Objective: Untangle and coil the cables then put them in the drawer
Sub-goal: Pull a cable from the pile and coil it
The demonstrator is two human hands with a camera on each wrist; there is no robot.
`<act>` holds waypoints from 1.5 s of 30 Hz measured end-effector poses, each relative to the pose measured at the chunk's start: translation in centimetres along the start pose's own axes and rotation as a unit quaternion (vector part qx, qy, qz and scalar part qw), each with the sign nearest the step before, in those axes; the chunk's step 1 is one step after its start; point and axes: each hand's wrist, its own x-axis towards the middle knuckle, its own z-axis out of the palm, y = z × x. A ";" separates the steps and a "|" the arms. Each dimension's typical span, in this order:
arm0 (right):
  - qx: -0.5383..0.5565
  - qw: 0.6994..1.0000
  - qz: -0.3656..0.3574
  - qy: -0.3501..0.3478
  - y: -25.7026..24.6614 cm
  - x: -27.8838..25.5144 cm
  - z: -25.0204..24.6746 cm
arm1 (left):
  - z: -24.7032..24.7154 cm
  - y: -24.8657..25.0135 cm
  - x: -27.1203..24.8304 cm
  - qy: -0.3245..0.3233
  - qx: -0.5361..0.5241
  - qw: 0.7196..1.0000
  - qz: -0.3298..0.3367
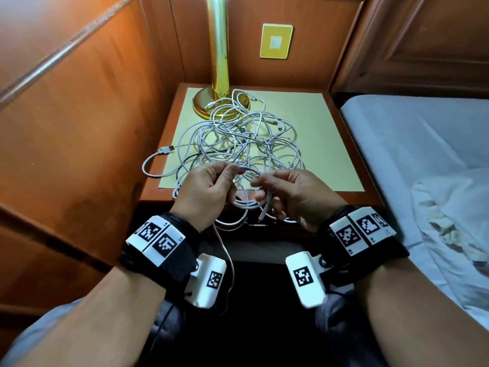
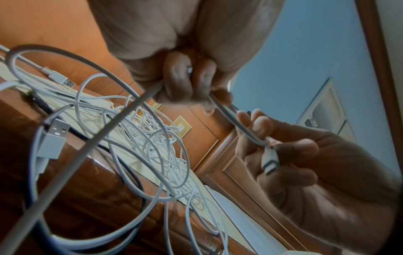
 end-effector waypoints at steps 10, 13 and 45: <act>-0.007 0.999 0.023 -0.045 -0.1 -0.1 -0.7 | -0.3 -0.5 0.0 0.043 0.070 0.995 0.059; -0.047 0.998 0.019 -0.041 0.2 0.2 -0.5 | -0.6 -0.1 0.2 0.098 0.093 0.986 0.094; 0.020 0.999 -0.024 -0.041 -0.3 -0.2 0.1 | -2.4 1.0 -0.4 -0.064 0.123 0.985 0.105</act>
